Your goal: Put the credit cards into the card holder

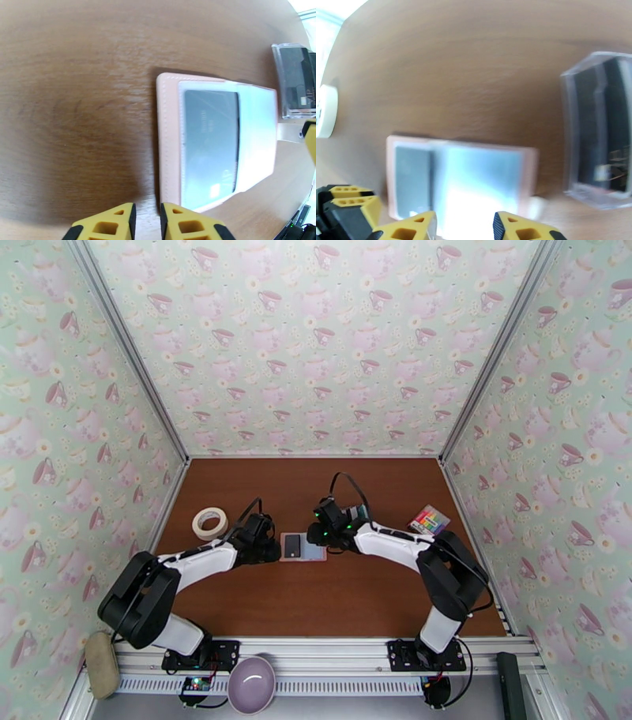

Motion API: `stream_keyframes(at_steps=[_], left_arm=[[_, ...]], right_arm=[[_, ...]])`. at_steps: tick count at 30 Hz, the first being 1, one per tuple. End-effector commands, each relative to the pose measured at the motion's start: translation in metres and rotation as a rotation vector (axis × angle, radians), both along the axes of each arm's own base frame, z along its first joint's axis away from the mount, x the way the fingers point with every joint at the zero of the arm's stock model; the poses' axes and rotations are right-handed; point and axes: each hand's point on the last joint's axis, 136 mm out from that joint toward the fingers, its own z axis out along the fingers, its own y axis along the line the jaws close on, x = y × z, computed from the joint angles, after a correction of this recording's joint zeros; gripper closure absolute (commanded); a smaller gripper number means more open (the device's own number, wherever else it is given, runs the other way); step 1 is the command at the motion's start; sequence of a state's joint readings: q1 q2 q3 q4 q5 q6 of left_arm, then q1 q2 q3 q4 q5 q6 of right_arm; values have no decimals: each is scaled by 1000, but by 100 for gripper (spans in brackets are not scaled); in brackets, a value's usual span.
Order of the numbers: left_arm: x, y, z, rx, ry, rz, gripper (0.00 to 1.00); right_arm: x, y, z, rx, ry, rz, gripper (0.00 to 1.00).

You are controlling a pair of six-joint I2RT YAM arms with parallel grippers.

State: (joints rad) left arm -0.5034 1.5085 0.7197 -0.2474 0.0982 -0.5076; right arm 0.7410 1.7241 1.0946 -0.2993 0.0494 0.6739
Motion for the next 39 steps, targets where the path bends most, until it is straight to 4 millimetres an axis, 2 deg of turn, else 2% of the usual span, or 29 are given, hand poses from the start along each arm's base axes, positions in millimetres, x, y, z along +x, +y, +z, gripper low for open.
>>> stream_keyframes(at_steps=[1,5,13,19,25,32,36,39], left_arm=[[3,-17,18,-42,-39,-56,76],[5,-22,17,-43,-41,-63,75],[5,-27,7,-46,-25,-81,74],[4,-41,21,-102,-59,-117,74],[1,-56,29,-152,-89,-156,74],[-6,-58,4,-157,-22,-146,74],[-12,-53,-15,-134,18,-132,74],[-15,-50,-21,-127,29,-128,74]], right_arm=[[-1,-6,17,-3,-39,32,56],[-5,7,11,42,-2,73,56],[-1,27,-8,80,48,99,59],[2,38,-14,82,62,116,62],[-1,46,-6,74,42,130,62],[-4,58,3,81,27,137,62],[-3,60,-18,57,61,126,62],[-2,58,-29,41,71,116,62]])
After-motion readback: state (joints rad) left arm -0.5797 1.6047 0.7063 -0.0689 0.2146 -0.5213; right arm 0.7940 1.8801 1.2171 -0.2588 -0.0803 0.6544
